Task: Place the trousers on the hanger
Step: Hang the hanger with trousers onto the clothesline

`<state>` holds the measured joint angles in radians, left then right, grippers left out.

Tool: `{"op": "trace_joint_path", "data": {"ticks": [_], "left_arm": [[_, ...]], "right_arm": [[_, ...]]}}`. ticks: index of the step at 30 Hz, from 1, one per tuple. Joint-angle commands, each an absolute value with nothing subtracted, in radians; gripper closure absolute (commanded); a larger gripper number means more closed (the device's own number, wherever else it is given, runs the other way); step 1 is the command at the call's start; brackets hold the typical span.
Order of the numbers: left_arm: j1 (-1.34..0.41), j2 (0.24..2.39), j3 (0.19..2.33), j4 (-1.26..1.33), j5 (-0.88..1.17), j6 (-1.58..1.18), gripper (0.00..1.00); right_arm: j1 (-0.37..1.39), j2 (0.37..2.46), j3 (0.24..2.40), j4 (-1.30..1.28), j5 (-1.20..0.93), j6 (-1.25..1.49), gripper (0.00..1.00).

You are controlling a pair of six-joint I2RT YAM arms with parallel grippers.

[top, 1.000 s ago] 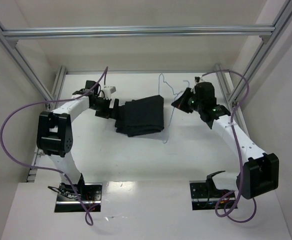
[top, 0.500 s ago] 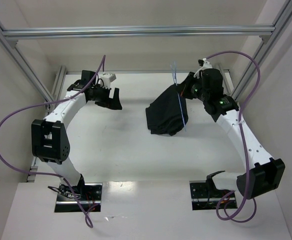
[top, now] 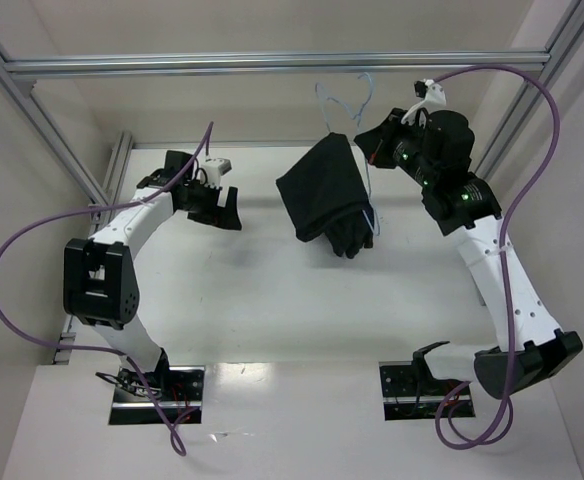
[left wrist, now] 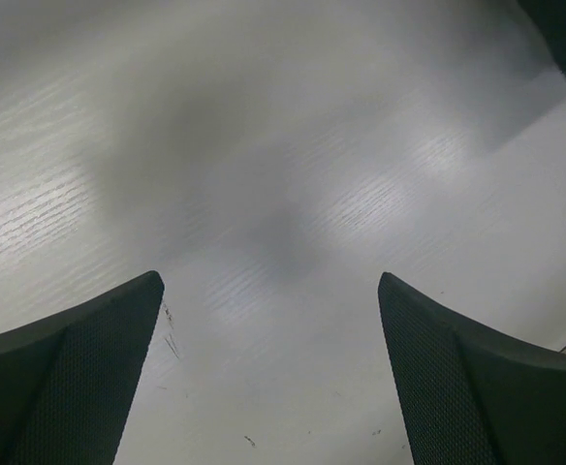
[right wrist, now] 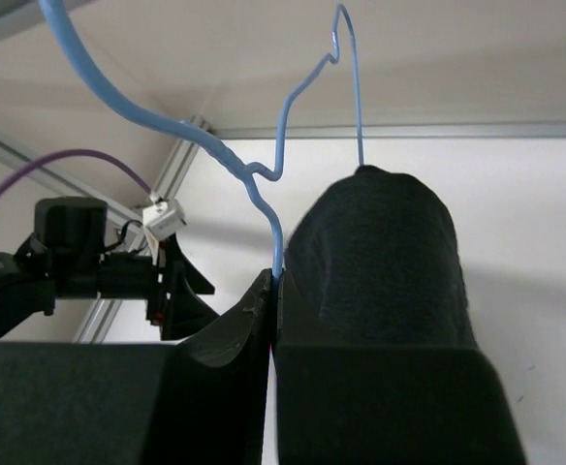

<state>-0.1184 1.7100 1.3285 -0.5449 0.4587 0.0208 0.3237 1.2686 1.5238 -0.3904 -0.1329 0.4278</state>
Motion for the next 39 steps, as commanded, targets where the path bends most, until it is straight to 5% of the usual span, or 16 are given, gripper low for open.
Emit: {"op": "trace_joint_path", "data": {"ticks": [1, 19, 39], "left_arm": [[-0.117, 1.663, 1.318, -0.492, 0.454, 0.032, 0.01], [-0.117, 1.654, 1.299, -0.483, 0.445, 0.032, 0.01], [-0.117, 1.626, 1.270, -0.483, 0.436, 0.041, 0.01]], "right_arm": [[0.362, 1.236, 1.628, -0.256, -0.095, 0.382, 1.00], [0.362, 1.411, 1.902, -0.351, 0.067, 0.371, 1.00], [0.362, 1.514, 1.953, -0.342, 0.087, 0.410, 1.00]]}}
